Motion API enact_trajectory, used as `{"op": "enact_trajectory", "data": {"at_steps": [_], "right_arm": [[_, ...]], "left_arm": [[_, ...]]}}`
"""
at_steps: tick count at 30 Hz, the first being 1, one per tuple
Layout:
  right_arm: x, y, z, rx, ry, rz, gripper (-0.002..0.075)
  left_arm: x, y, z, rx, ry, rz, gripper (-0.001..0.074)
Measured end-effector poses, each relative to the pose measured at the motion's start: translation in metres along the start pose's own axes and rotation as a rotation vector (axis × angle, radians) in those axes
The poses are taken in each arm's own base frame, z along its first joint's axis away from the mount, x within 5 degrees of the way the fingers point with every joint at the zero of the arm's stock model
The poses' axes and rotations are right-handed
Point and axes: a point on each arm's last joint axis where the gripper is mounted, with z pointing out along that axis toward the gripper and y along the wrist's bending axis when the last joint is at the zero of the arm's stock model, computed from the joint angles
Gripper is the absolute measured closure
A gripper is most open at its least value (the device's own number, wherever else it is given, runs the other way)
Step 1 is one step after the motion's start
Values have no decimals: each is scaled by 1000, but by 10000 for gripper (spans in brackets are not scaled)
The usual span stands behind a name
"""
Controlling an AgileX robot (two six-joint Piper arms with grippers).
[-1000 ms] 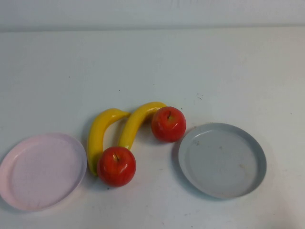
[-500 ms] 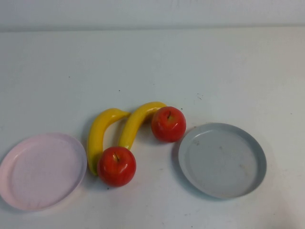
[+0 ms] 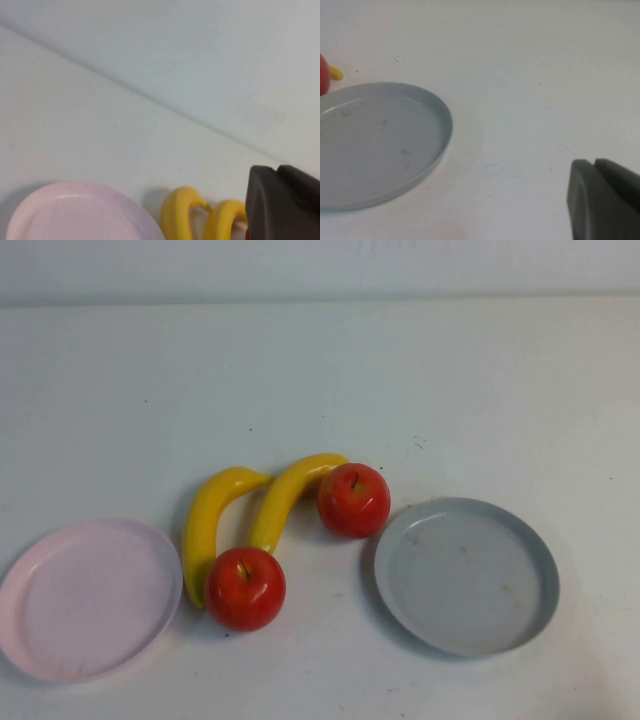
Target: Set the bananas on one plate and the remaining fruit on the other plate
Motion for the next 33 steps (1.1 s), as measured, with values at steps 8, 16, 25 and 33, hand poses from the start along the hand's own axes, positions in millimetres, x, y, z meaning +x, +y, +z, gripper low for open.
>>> {"op": "enact_trajectory", "data": {"at_steps": [8,16,25,33], "right_arm": [[0,0,0,0,0,0,743],[0,0,0,0,0,0,743],[0,0,0,0,0,0,743],[0,0,0,0,0,0,743]], "left_arm": [[-36,-38,21,35,415,296,740],[-35,-56,75,320,748,558,740],[-2,-63,123,501,867,600,740],[25,-89,127,673,880,743,661]]}}
